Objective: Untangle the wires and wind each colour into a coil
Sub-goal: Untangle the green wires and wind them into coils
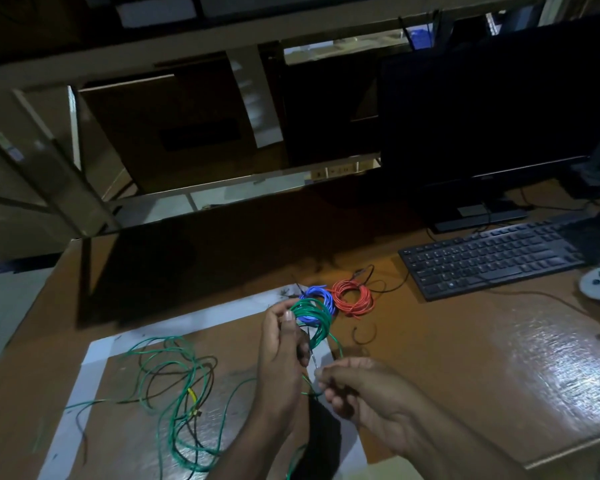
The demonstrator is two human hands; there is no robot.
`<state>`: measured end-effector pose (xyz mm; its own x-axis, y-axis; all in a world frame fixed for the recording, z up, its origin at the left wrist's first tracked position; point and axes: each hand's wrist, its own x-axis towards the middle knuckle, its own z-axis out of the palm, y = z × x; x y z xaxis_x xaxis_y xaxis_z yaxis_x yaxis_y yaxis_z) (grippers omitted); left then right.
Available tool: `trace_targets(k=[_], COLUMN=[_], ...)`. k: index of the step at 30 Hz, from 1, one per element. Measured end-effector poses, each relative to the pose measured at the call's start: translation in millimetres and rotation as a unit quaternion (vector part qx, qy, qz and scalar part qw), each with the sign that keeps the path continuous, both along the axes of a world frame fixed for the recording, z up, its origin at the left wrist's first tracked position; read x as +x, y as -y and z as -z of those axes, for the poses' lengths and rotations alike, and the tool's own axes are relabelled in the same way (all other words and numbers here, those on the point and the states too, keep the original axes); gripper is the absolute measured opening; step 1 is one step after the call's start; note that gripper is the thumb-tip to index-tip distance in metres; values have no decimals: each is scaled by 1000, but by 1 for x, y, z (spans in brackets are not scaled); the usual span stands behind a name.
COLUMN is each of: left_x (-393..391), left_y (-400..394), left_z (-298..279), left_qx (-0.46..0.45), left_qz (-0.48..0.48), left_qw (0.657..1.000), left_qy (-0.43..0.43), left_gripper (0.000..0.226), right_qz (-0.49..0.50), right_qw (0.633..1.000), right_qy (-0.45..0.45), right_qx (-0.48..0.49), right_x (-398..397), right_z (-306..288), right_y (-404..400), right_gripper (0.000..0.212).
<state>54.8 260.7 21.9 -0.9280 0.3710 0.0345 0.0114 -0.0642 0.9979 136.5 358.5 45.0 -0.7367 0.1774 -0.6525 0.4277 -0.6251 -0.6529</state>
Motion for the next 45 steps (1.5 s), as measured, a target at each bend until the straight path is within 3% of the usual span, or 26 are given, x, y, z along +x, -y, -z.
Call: trace_targets(k=[5, 10, 15, 19, 23, 29, 32, 37, 40, 45], left_x=[10, 22, 19, 13, 6, -1, -3, -6, -6, -3], left_y=[2, -5, -13, -13, -7, 5, 6, 4, 4, 1], left_z=[-4, -6, -20, -29, -35, -34, -31, -24, -22, -17], left_qx=[11, 39, 78, 74, 59, 54, 52, 78, 83, 97], left_qz=[-20, -70, -106, -106, -38, 56, 60, 21, 10, 2], left_qw=[1000, 995, 984, 980, 985, 979, 978, 974, 973, 973], left_qy=[16, 65, 123, 150, 159, 190, 191, 213, 215, 208], left_gripper=[29, 59, 41, 27, 32, 46, 31, 36, 35, 52], right_qz=[65, 135, 181, 184, 181, 144, 124, 112, 99, 114], right_qw=[997, 988, 978, 976, 976, 982, 983, 982, 983, 978], right_qy=[-32, -68, -96, -113, -118, -108, -111, -128, -141, -156], right_qx=[-38, -34, -31, 6, 25, -51, -81, -86, -57, 80], right_x=[-8, -14, -16, -16, -16, -11, -9, -6, -2, -1], right_z=[-7, -12, -12, -7, -7, -12, -12, -15, -16, -10], right_y=[2, 6, 12, 16, 14, 4, 2, -2, -1, 1], right_gripper=[18, 29, 32, 31, 33, 27, 17, 19, 20, 17])
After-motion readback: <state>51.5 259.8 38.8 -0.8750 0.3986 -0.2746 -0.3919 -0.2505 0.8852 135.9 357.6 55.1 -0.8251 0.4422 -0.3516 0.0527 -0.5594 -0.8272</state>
